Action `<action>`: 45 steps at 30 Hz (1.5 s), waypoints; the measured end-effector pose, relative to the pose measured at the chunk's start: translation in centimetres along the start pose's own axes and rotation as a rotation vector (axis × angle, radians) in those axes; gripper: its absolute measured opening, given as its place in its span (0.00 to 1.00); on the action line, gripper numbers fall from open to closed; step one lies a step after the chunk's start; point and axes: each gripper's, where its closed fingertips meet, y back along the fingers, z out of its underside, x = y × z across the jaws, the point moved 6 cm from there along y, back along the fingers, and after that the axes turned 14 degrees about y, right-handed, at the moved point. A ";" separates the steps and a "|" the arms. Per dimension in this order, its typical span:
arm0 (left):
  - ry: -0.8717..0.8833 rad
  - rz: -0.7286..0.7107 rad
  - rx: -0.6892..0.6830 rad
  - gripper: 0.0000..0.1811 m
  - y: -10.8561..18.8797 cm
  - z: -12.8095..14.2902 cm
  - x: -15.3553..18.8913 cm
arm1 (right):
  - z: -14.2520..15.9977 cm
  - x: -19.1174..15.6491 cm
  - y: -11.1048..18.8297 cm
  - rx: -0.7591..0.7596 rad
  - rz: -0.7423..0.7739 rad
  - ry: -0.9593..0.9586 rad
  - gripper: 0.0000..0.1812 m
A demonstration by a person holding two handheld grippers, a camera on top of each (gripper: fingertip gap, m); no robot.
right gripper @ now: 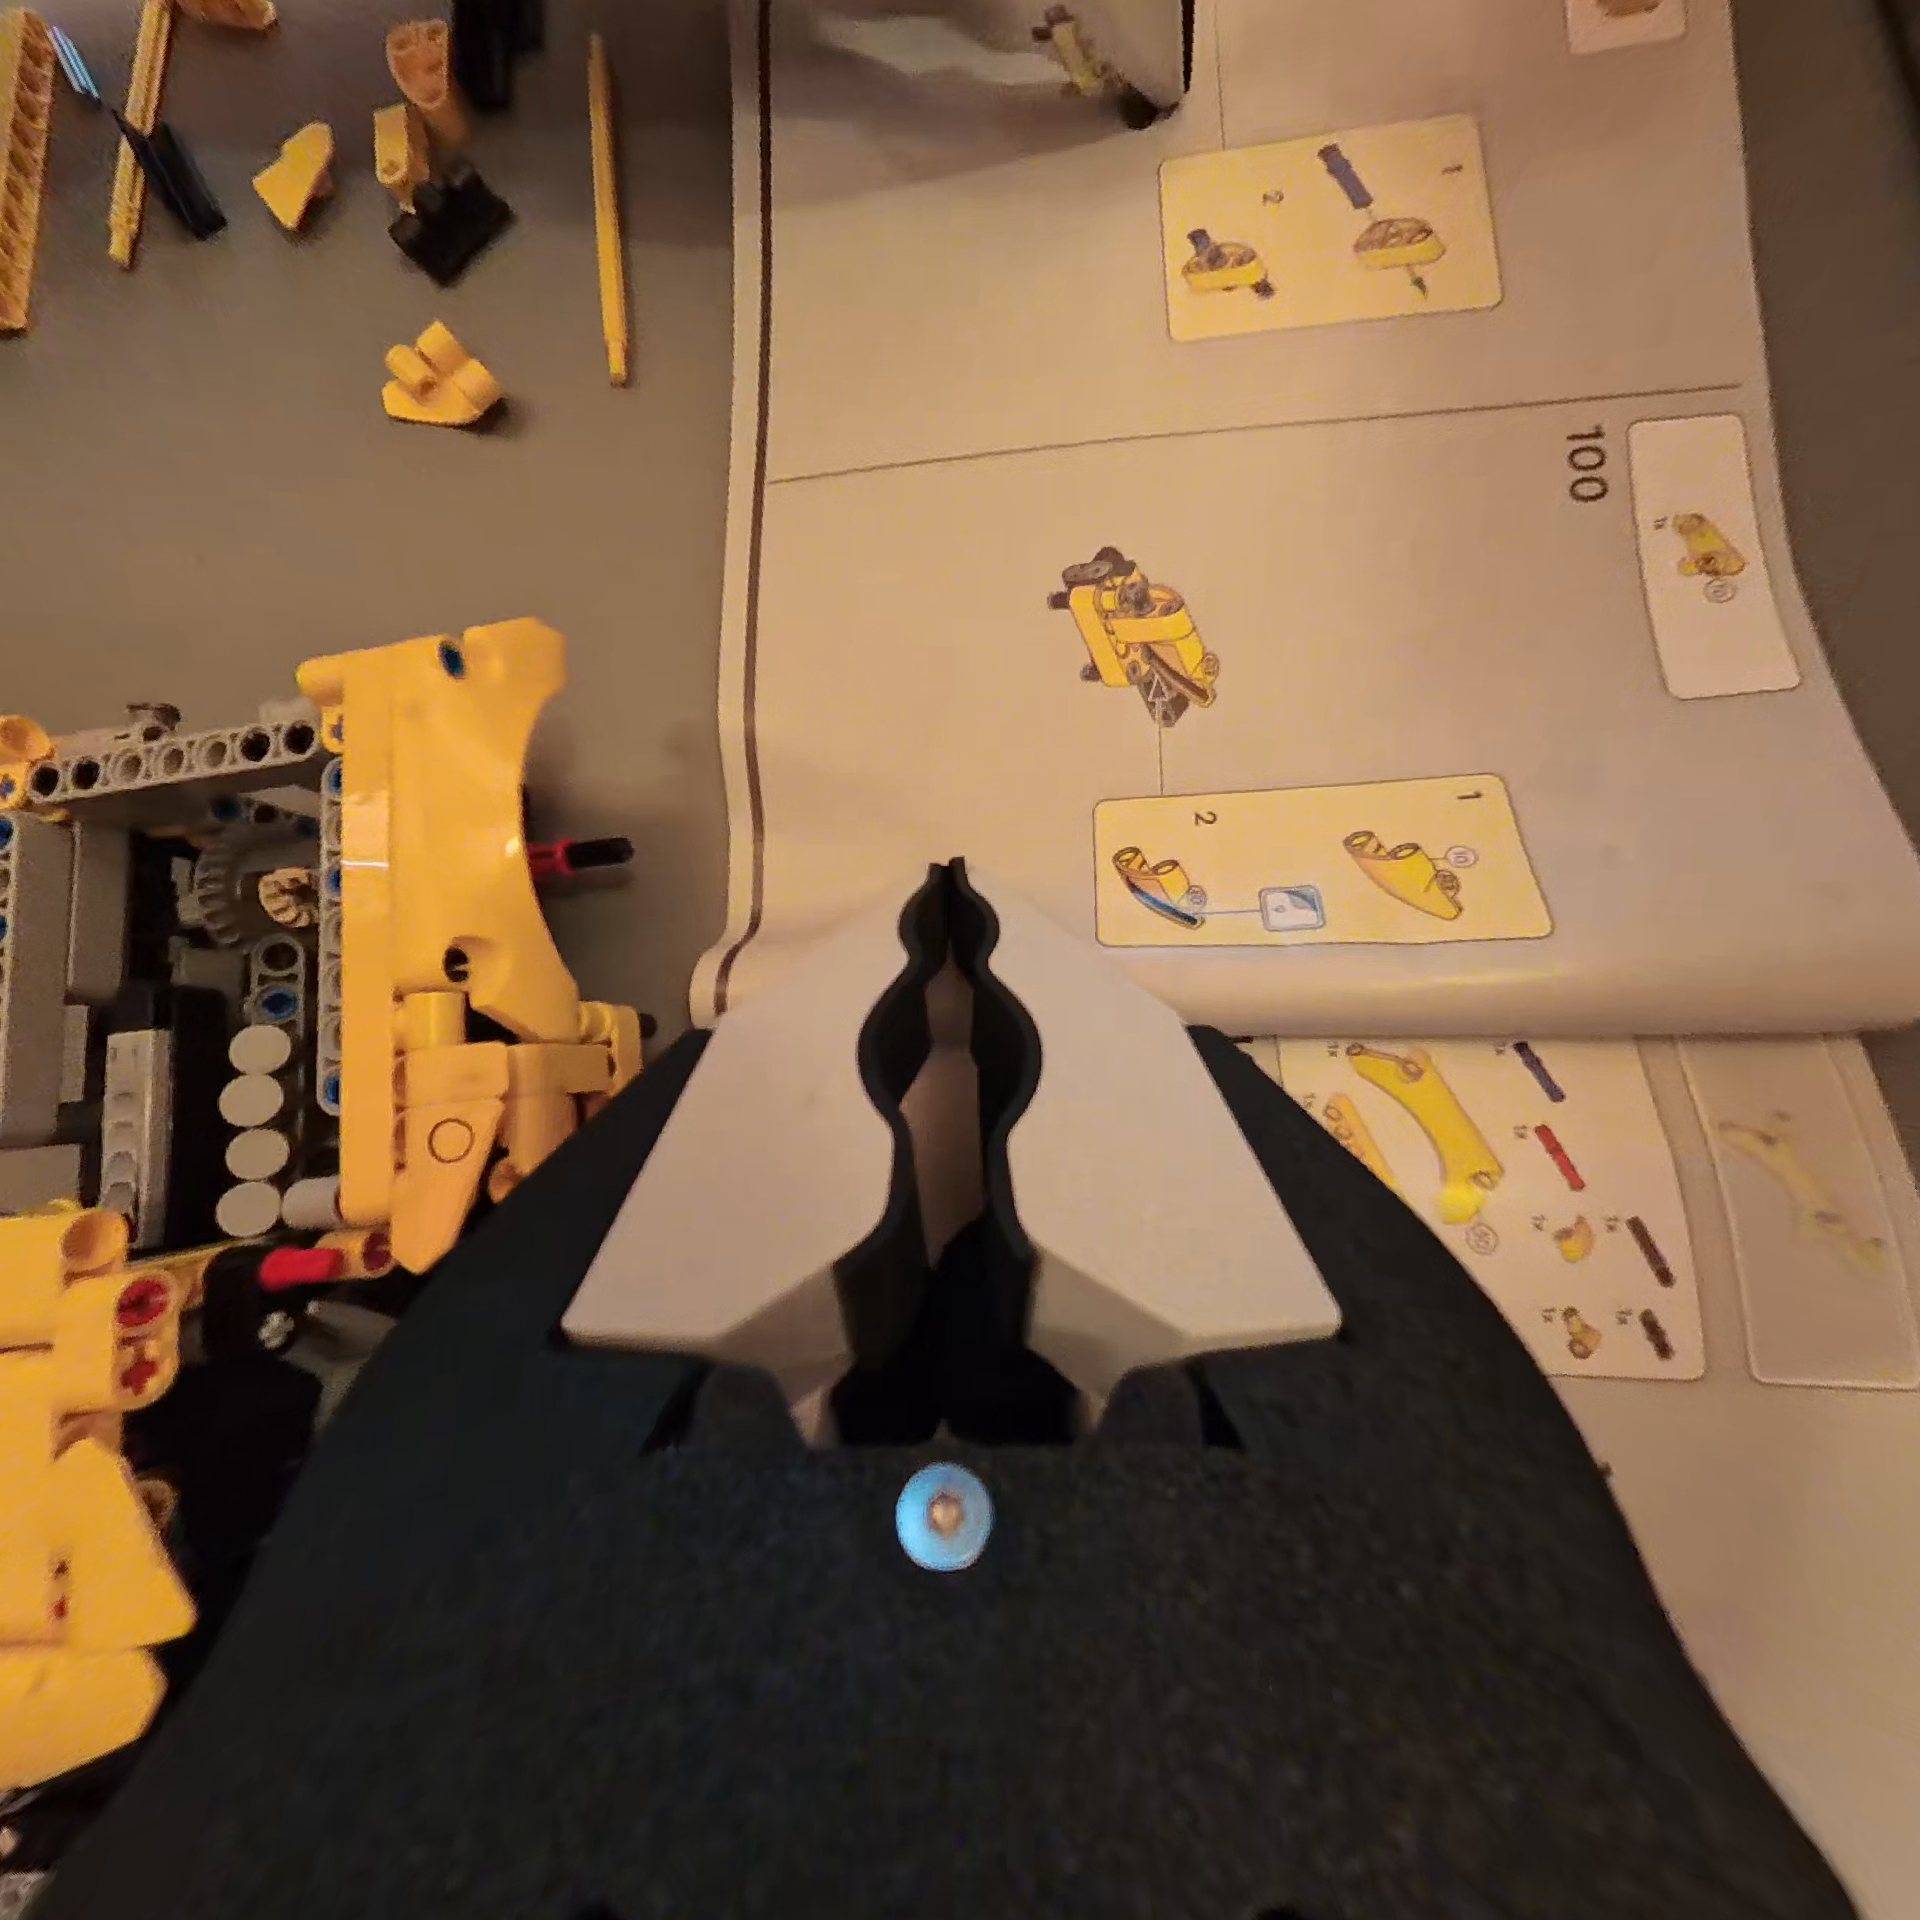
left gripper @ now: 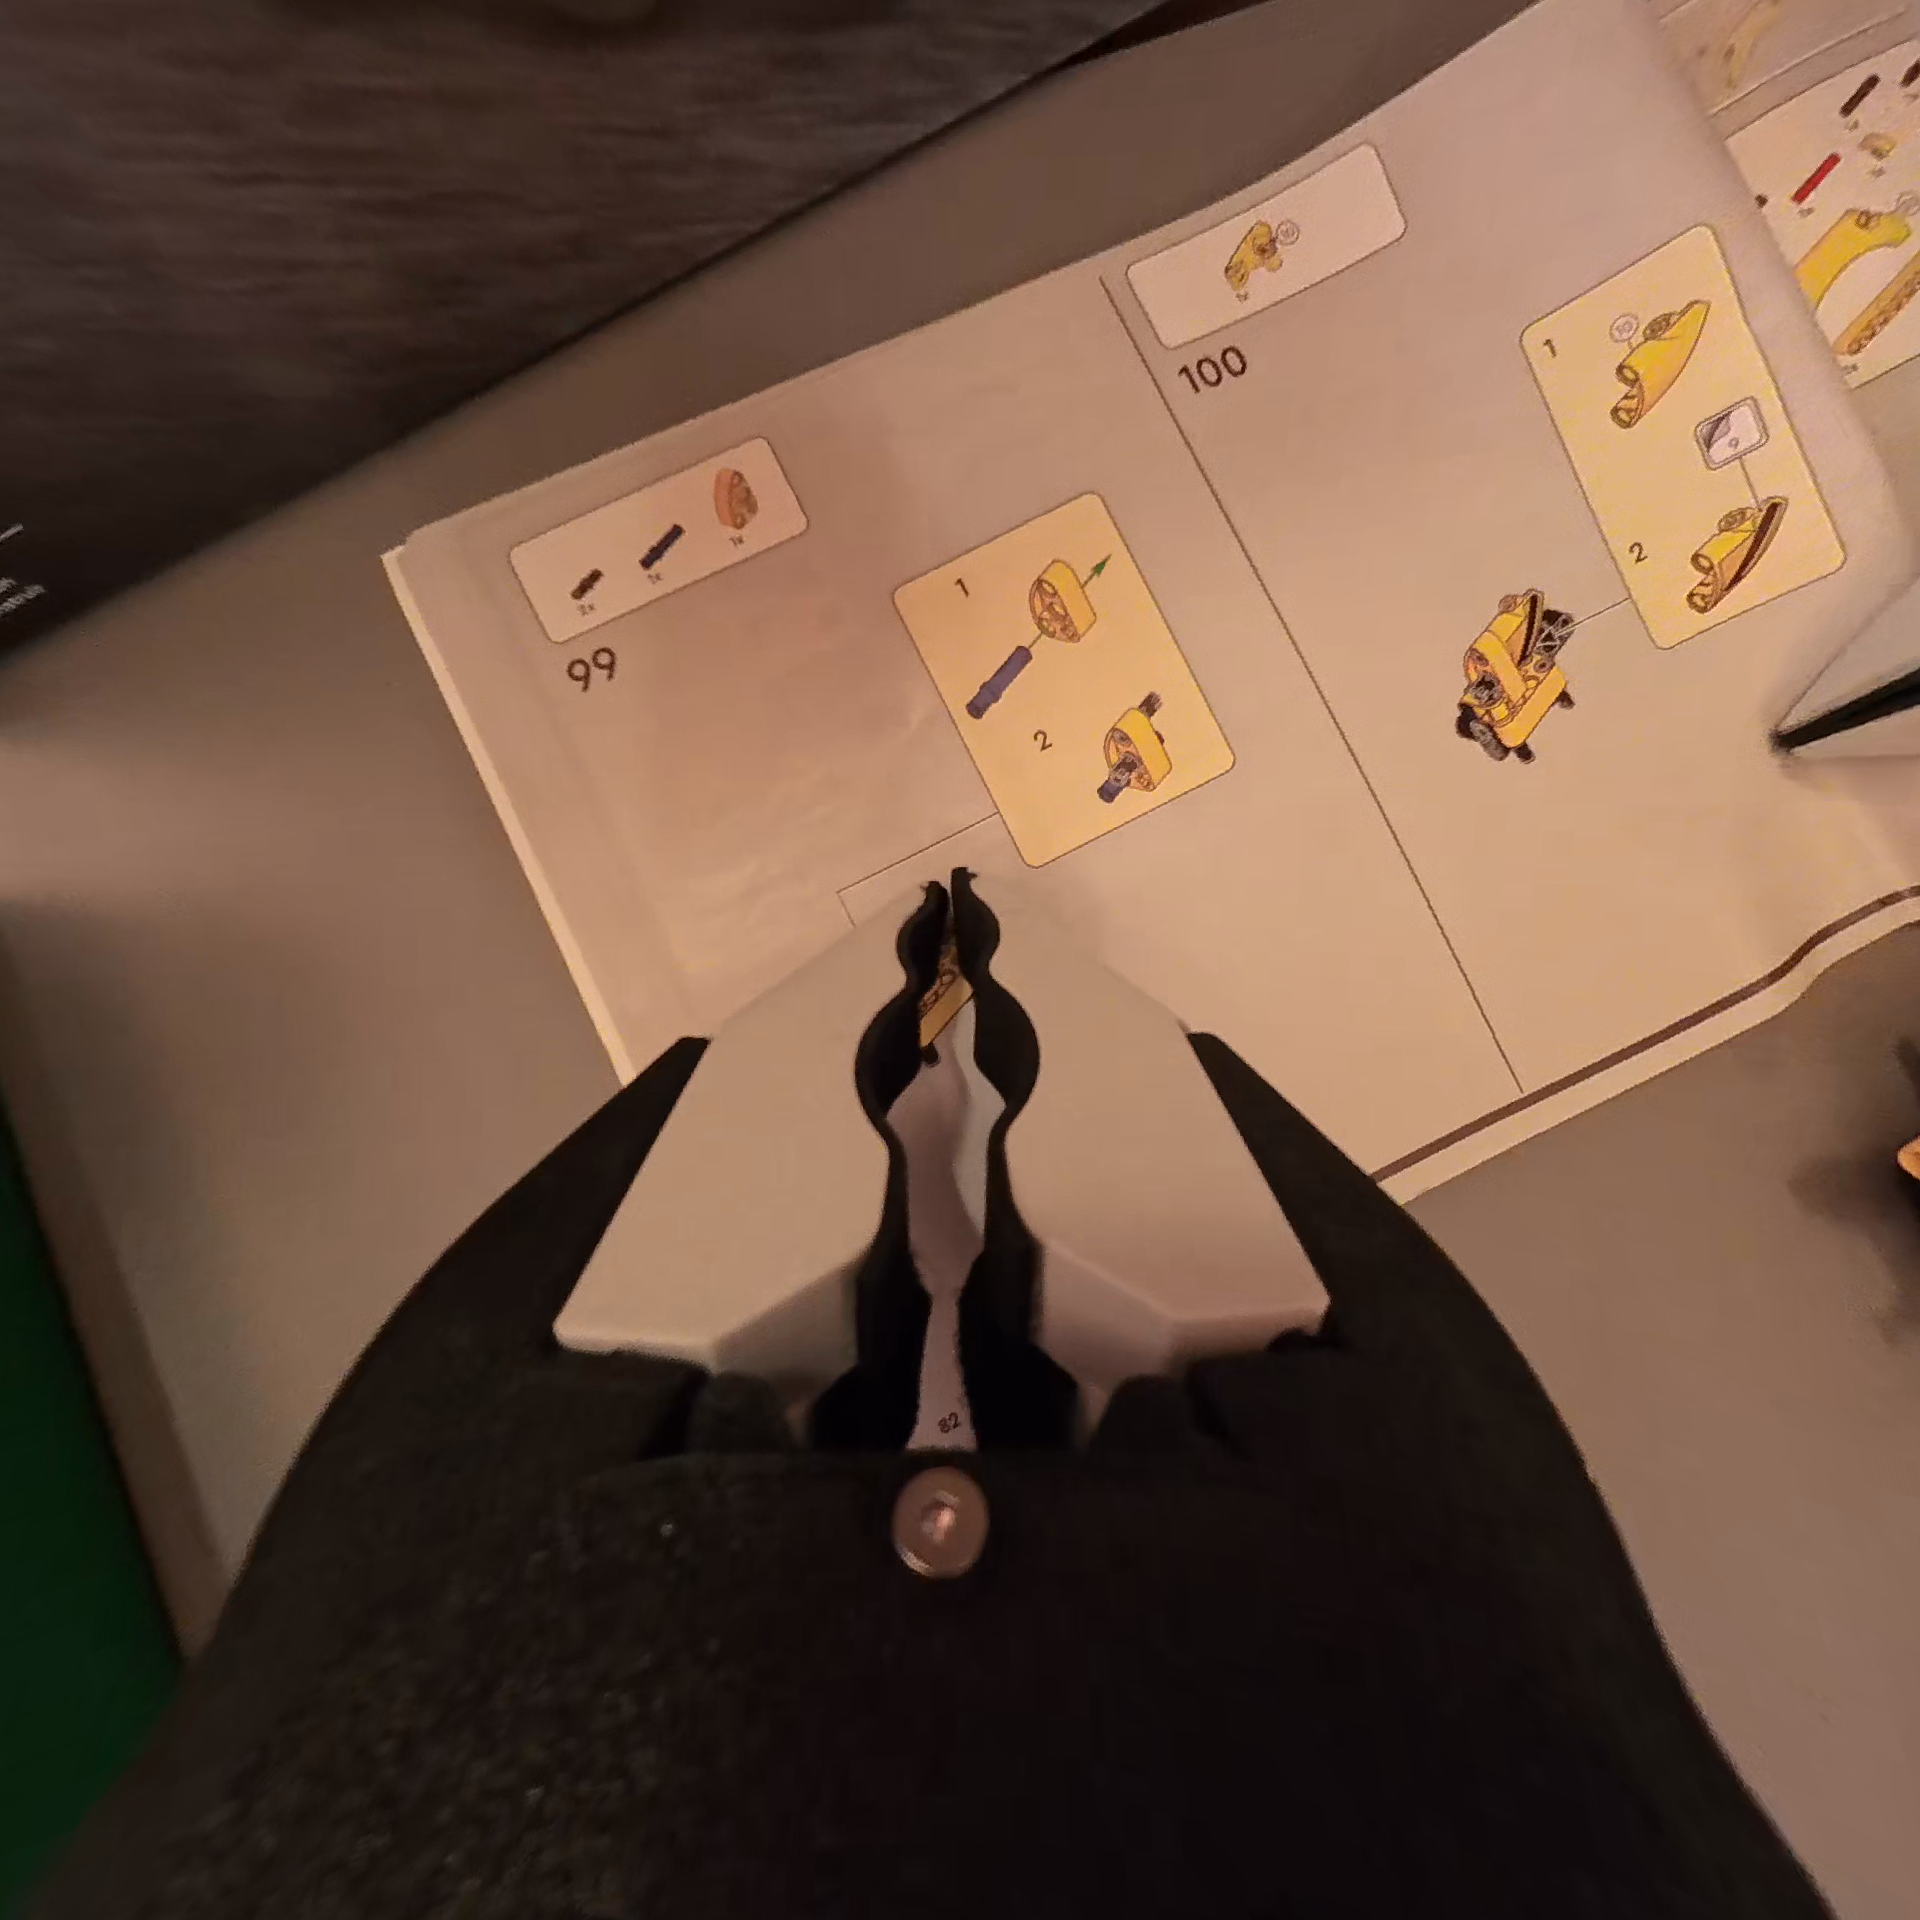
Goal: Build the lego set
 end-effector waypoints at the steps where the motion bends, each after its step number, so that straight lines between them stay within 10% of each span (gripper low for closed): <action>1: 0.000 0.000 0.001 0.01 0.0 0.0 0.0 | 0.0 0.0 0.1 0.005 0.000 -0.020 0.00; 5: -0.010 -0.016 -0.001 0.01 0.0 -0.1 0.0 | -1.0 -0.7 3.6 0.138 0.022 -0.109 0.00; 8: -0.030 -0.024 0.000 0.01 0.0 0.0 0.1 | -1.5 -4.2 8.7 0.308 0.025 -0.171 0.35; 12: -0.021 -0.003 -0.004 0.01 0.0 0.0 0.0 | 0.5 -11.1 8.7 0.044 0.062 -0.041 0.55; 17: 0.005 0.027 -0.001 0.01 0.1 0.0 -0.2 | 1.6 -13.6 6.6 -0.230 0.201 0.006 0.47; 25: 0.027 0.027 -0.005 0.01 0.6 0.3 -1.2 | 1.5 -14.8 6.4 -0.211 0.242 -0.070 0.45; 30: 0.040 -0.019 0.003 0.05 1.9 0.3 -2.1 | -0.9 -14.9 8.3 0.034 0.269 -0.130 0.53; 37: 0.159 0.003 0.180 0.14 5.2 -1.4 -3.3 | 1.2 -10.8 12.8 0.369 0.702 -0.345 0.41; 45: 0.150 0.067 0.204 0.14 5.7 -1.7 -3.0 | 3.3 -11.1 14.6 0.380 0.834 -0.370 0.33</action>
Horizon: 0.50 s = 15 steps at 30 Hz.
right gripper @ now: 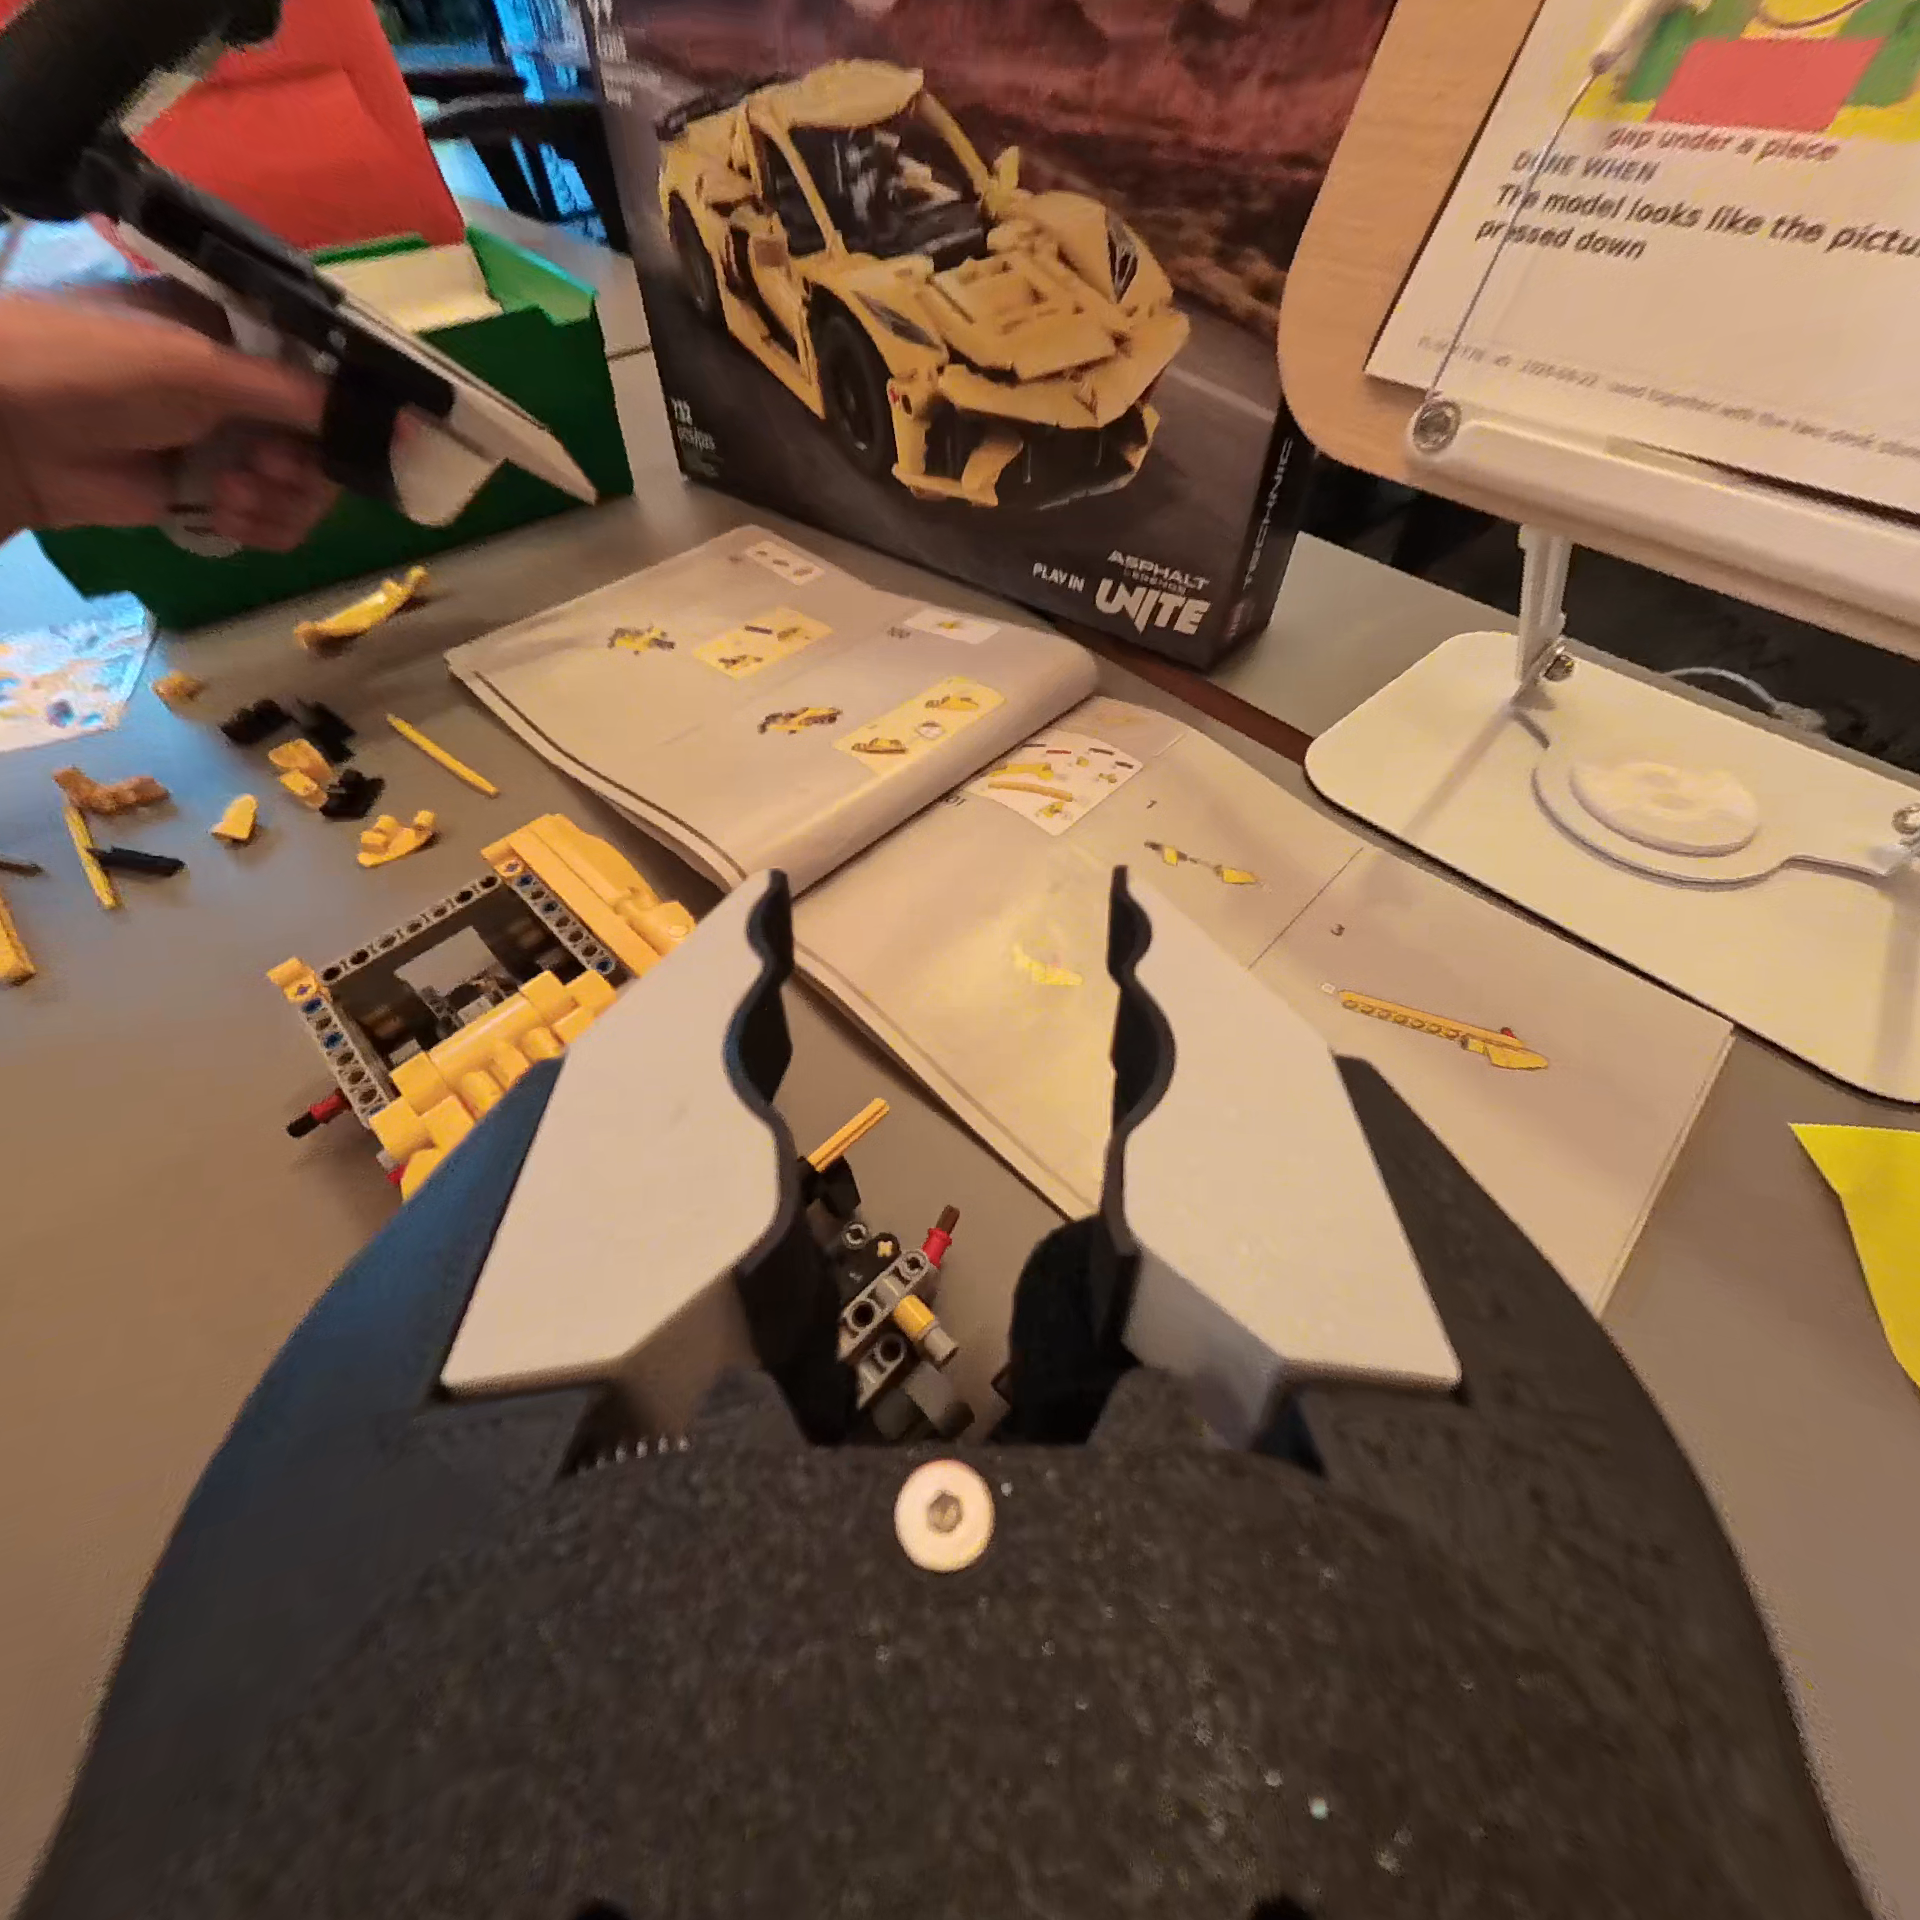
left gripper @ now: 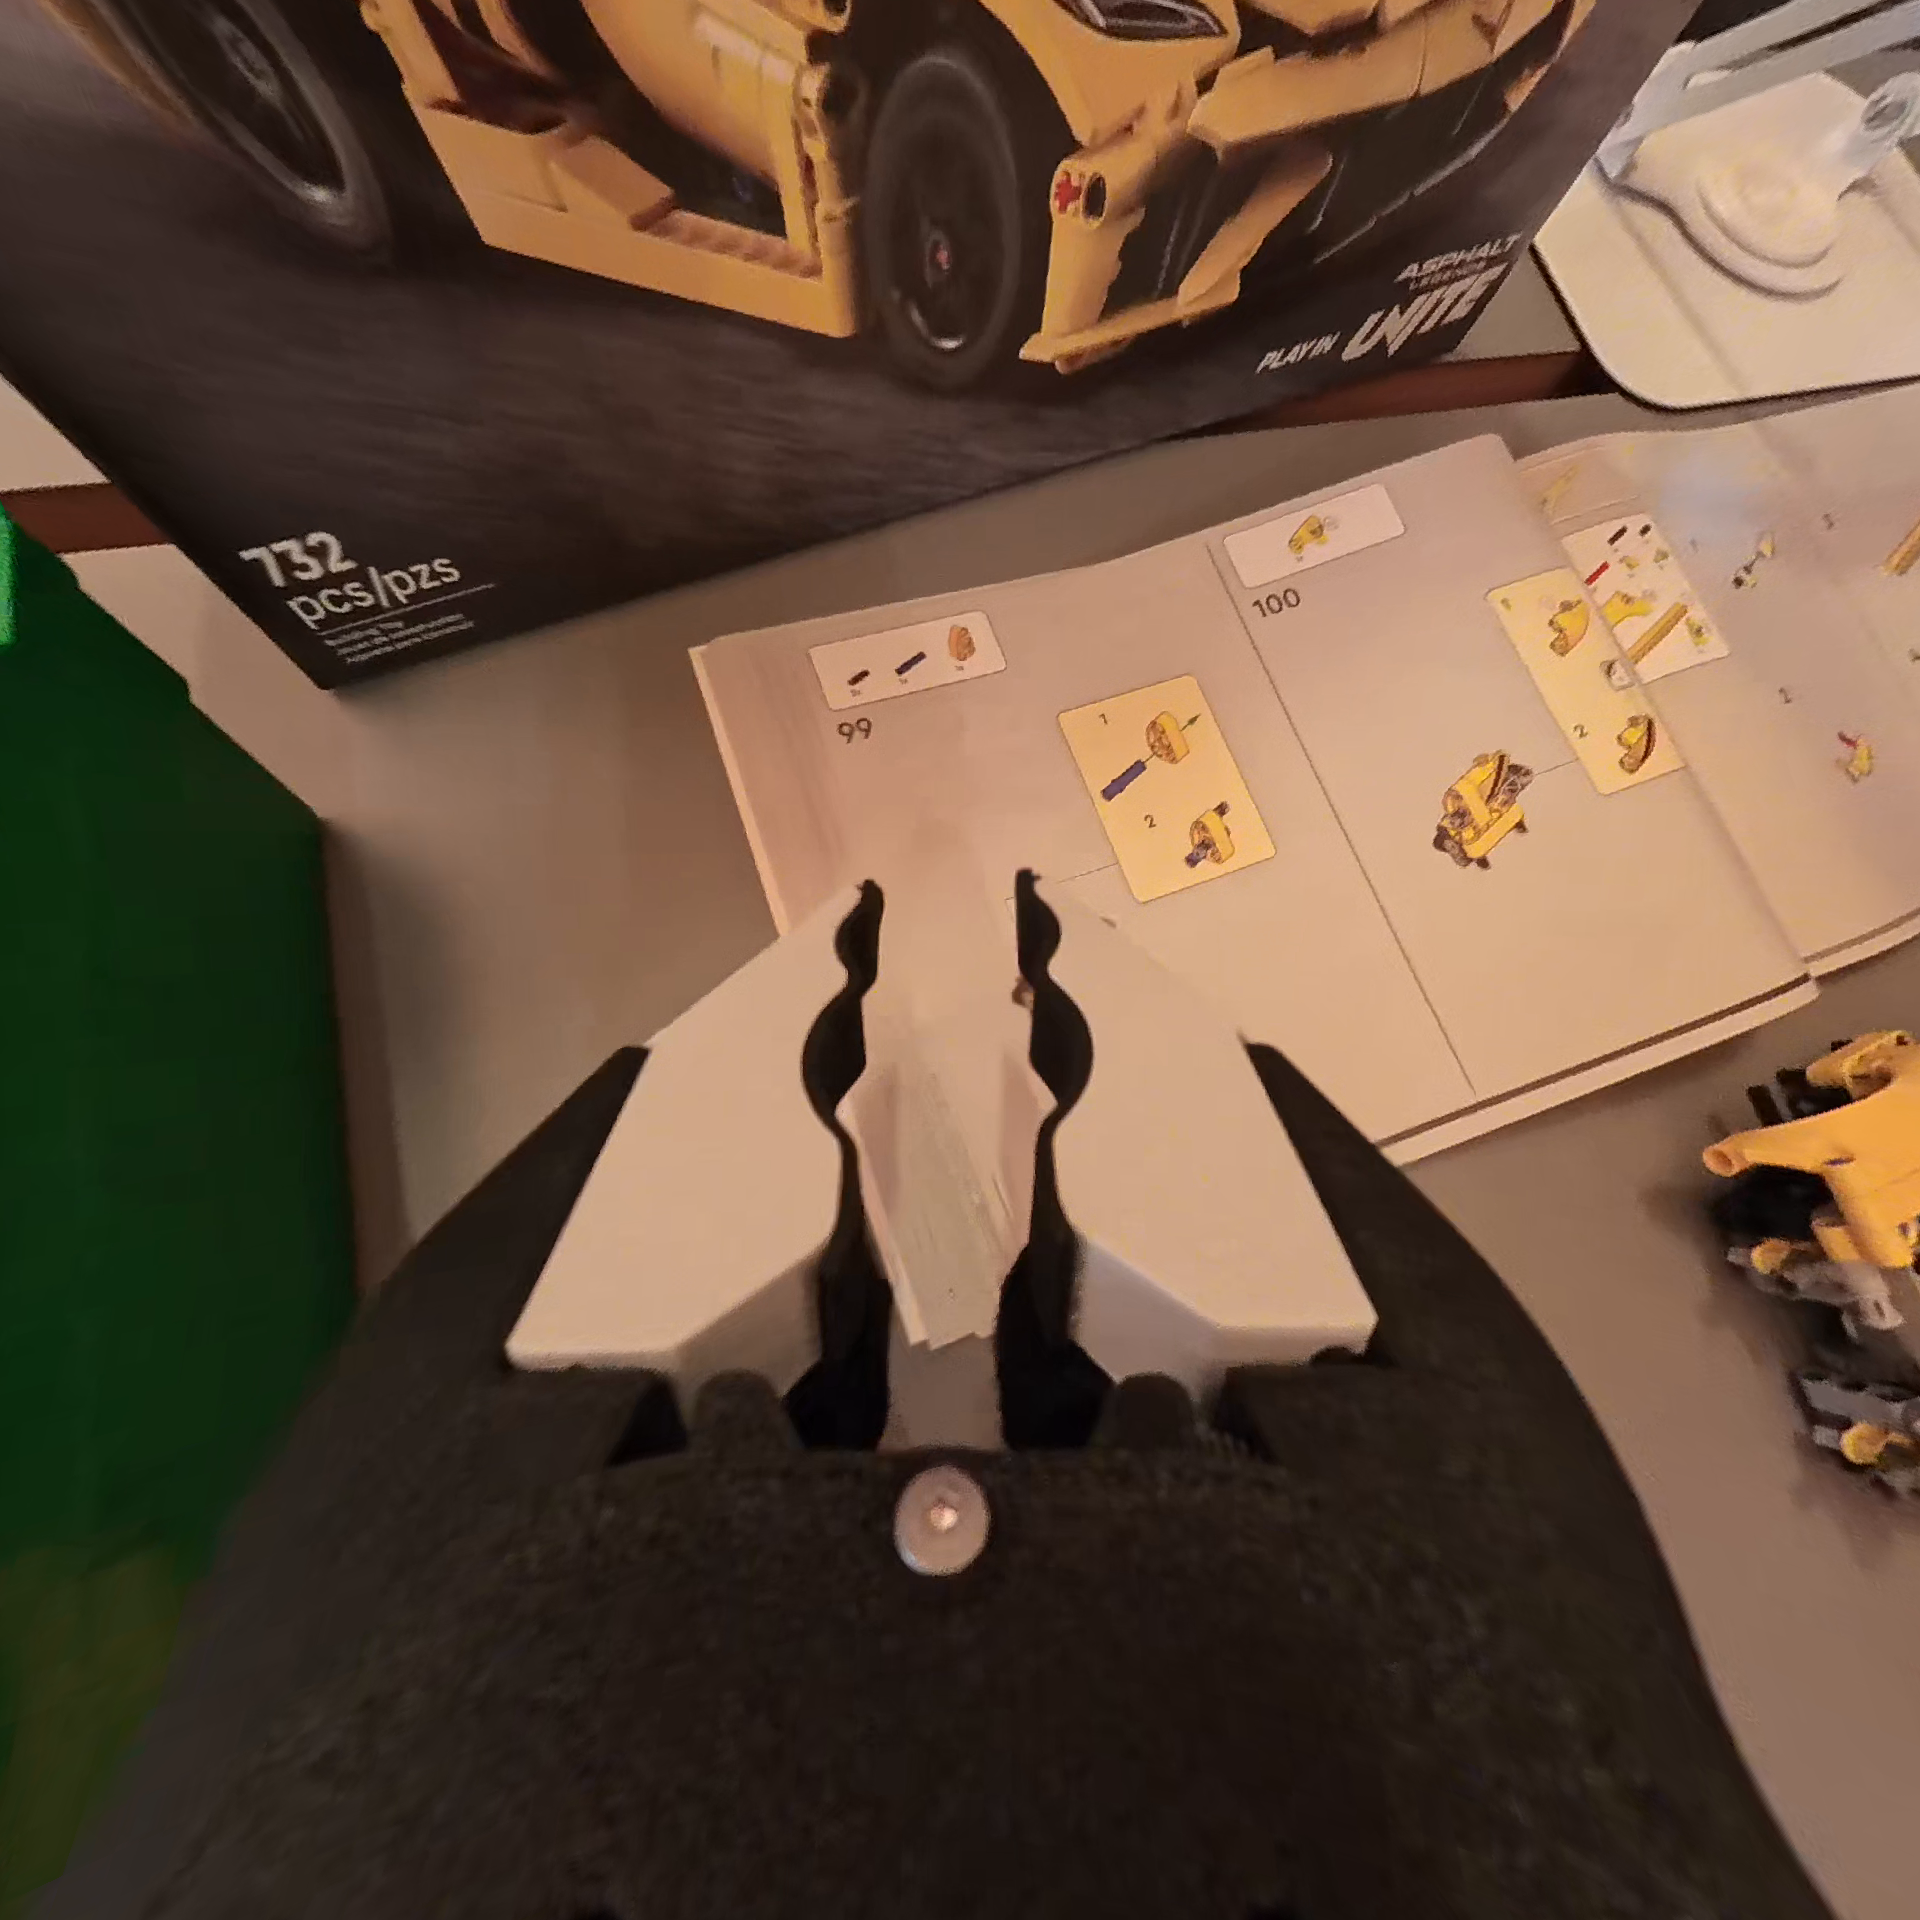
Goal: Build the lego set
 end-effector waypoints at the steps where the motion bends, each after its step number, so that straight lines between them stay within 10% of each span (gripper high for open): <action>1: -0.016 0.004 0.001 0.14 0.4 0.0 0.0 | 0.0 0.2 0.1 0.004 0.010 -0.009 0.33; 7: -0.152 0.093 0.043 0.14 5.9 0.1 2.8 | 0.5 1.1 0.5 0.026 0.036 -0.034 0.31; 15: -0.399 0.046 -0.228 0.14 9.4 12.4 2.1 | 0.4 1.3 1.1 0.049 0.026 -0.057 0.31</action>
